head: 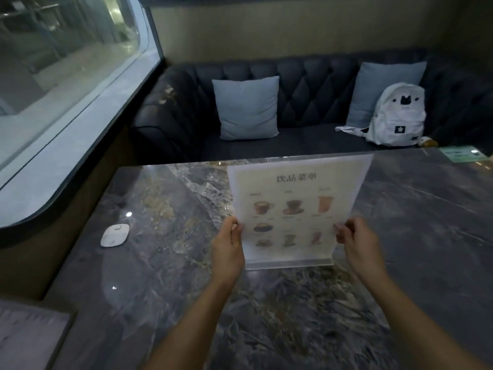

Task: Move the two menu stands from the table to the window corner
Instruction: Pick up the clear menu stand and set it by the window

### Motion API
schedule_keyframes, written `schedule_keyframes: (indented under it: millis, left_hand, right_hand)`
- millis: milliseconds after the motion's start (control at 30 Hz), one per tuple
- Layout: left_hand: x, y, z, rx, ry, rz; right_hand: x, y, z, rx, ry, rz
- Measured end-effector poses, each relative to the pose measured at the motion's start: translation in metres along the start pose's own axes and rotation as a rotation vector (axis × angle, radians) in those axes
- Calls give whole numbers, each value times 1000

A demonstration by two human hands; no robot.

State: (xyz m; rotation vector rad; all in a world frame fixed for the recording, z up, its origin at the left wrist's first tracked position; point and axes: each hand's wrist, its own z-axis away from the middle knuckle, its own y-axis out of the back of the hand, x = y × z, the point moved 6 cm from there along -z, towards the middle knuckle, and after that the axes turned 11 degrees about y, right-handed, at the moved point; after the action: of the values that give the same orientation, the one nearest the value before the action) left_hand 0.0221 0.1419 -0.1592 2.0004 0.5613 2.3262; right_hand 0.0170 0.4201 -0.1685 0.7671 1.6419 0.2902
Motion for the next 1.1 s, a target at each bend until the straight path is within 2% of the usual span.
schedule_keyframes:
  millis: [200,367,600,767,967,1100]
  left_hand:
    - [-9,44,0,148,8,16]
    - [-22,103,3,292,70,4]
    - [-48,198,20,489,150,38]
    - [-64,257,36,611,136,51]
    - [-74,309,34,769,155,-1]
    - [-83,327,25,797,147,17]
  right_hand:
    - [-25,-39,-11,-129,40,-18]
    - [-65,-93,-17,-264,144,-61]
    - [-151,-181,-19,-419,393,-61]
    - [-210,-243,-13,-520,553,-67]
    - [-266,-310,-18,-598,633,-176]
    - [-291,-354,-27,-732,573,-292]
